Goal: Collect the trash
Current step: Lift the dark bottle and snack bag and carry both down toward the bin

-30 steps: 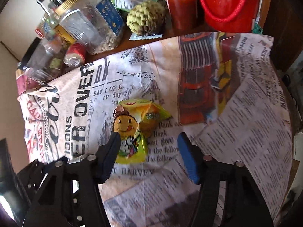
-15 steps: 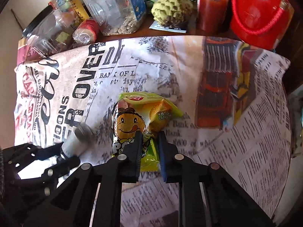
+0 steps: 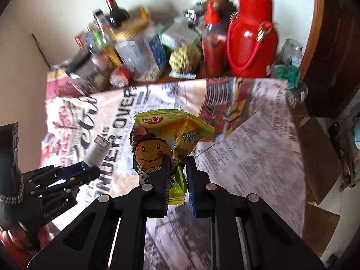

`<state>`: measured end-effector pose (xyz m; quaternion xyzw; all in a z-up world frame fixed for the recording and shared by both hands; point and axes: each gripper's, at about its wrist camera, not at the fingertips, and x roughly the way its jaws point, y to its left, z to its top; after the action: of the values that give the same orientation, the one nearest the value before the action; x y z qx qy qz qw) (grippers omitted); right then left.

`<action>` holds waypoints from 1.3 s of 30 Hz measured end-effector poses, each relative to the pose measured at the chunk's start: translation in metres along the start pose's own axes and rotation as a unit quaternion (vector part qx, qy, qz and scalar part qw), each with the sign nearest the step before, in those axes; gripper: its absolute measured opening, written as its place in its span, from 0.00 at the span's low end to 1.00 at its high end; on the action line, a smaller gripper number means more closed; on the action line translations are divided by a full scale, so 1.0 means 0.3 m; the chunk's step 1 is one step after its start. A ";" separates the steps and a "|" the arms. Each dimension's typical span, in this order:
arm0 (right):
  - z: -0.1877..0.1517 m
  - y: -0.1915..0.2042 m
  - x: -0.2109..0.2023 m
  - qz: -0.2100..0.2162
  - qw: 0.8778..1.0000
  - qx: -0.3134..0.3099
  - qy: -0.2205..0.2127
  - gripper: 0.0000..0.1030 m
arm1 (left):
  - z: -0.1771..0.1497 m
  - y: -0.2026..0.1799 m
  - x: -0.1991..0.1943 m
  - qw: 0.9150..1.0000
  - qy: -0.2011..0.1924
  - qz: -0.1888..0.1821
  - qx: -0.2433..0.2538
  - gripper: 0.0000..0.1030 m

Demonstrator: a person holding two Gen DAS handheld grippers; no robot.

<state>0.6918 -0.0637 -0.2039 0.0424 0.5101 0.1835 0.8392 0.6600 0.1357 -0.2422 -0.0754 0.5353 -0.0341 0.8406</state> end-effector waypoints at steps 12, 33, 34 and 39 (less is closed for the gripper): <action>-0.067 -0.004 -0.373 0.028 0.992 -0.053 -0.114 0.12 | -0.098 -0.240 -0.434 0.988 -0.147 0.026 -0.026 0.27; -0.346 0.093 -0.764 0.047 0.971 -0.096 -0.213 0.12 | -0.470 -0.421 -0.890 0.964 -0.265 0.025 -0.018 0.26; -0.363 0.103 -0.774 0.043 0.971 -0.093 -0.218 0.12 | -0.487 -0.416 -0.899 0.964 -0.266 0.022 -0.013 0.26; -0.485 0.184 -0.827 0.028 0.971 -0.071 -0.228 0.12 | -0.613 -0.379 -0.966 0.963 -0.269 0.008 0.013 0.26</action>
<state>0.4480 -0.1165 -0.0505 0.0378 0.2895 0.2278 0.9289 0.3733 0.0469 -0.0407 -0.0664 0.2892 -0.0123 0.9549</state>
